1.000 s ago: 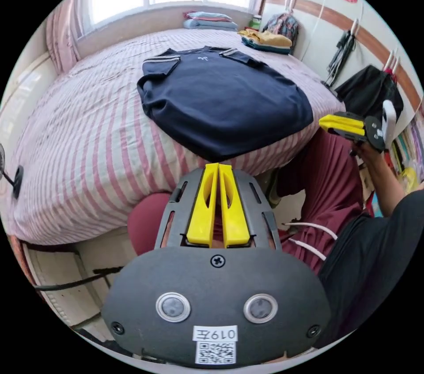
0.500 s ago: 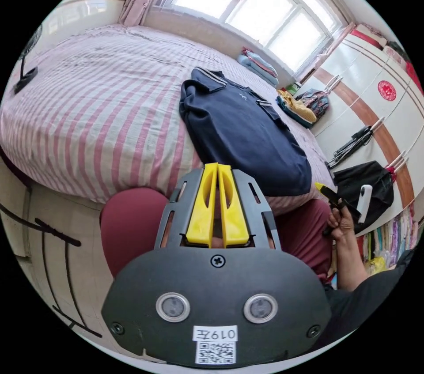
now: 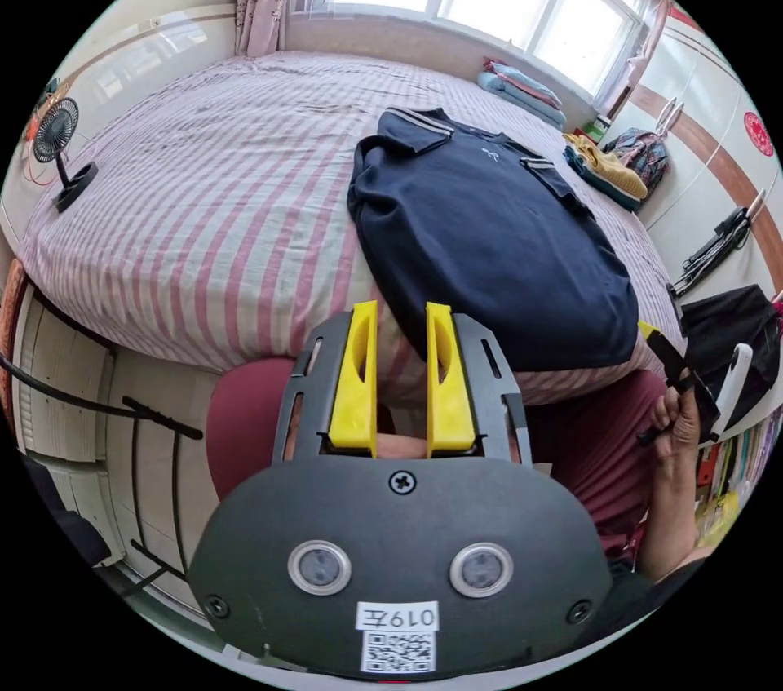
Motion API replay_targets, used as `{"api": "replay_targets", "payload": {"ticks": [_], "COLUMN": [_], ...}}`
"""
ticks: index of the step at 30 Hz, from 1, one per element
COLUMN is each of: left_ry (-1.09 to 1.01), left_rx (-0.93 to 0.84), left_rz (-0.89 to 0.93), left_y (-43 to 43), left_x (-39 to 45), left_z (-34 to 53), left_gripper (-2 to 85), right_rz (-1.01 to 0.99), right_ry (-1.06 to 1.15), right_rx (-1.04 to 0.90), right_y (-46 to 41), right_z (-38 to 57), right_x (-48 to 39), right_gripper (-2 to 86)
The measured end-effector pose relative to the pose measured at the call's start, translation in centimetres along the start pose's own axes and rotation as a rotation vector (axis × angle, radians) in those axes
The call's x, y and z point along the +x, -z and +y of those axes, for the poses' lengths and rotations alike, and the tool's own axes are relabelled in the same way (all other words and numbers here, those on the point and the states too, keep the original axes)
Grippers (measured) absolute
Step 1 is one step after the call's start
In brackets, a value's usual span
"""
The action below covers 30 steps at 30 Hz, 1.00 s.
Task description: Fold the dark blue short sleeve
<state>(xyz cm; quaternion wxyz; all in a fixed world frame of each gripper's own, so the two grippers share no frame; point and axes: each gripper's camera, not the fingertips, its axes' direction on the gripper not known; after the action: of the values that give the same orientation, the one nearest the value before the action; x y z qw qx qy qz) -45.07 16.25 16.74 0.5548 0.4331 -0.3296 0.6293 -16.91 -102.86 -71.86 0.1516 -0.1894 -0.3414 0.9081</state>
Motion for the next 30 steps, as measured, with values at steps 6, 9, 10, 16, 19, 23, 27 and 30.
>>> {"api": "replay_targets", "payload": {"ticks": [6, 9, 10, 16, 19, 23, 27, 30], "left_ry": [0.085, 0.131, 0.141, 0.144, 0.148, 0.203, 0.253, 0.271], "left_rx": [-0.051, -0.045, -0.044, -0.031, -0.023, -0.034, -0.04, -0.037], "left_rz": [0.113, 0.185, 0.202, 0.219, 0.233, 0.279, 0.339, 0.377], "left_y": [-1.3, -2.1, -2.3, -3.0, -3.2, -4.3, -5.3, -6.0], "left_x": [-2.7, -4.2, -4.6, -6.0, -6.8, -8.9, -10.8, -11.8], "left_z": [1.0, 1.2, 1.1, 0.5, 0.3, 0.3, 0.4, 0.4], "left_gripper": [8.5, 8.8, 9.1, 10.0, 10.2, 10.5, 10.7, 11.1], "right_rz": [-0.161, -0.21, -0.219, -0.189, -0.179, -0.213, -0.346, -0.383], "right_ry": [-0.184, -0.227, -0.234, -0.189, -0.158, -0.225, -0.368, -0.4], "right_rx": [-0.023, 0.002, 0.002, 0.004, 0.026, 0.035, 0.01, -0.002], "right_y": [-1.1, -1.1, -1.3, -2.4, -2.6, -3.1, -4.5, -5.5], "right_z": [2.0, 2.3, 2.3, 2.2, 2.0, 1.9, 1.8, 1.6], "right_x": [5.0, 6.9, 7.4, 8.5, 9.0, 11.5, 15.6, 17.3], "right_gripper": [10.5, 10.6, 10.6, 10.5, 10.1, 10.0, 11.6, 11.9]}}
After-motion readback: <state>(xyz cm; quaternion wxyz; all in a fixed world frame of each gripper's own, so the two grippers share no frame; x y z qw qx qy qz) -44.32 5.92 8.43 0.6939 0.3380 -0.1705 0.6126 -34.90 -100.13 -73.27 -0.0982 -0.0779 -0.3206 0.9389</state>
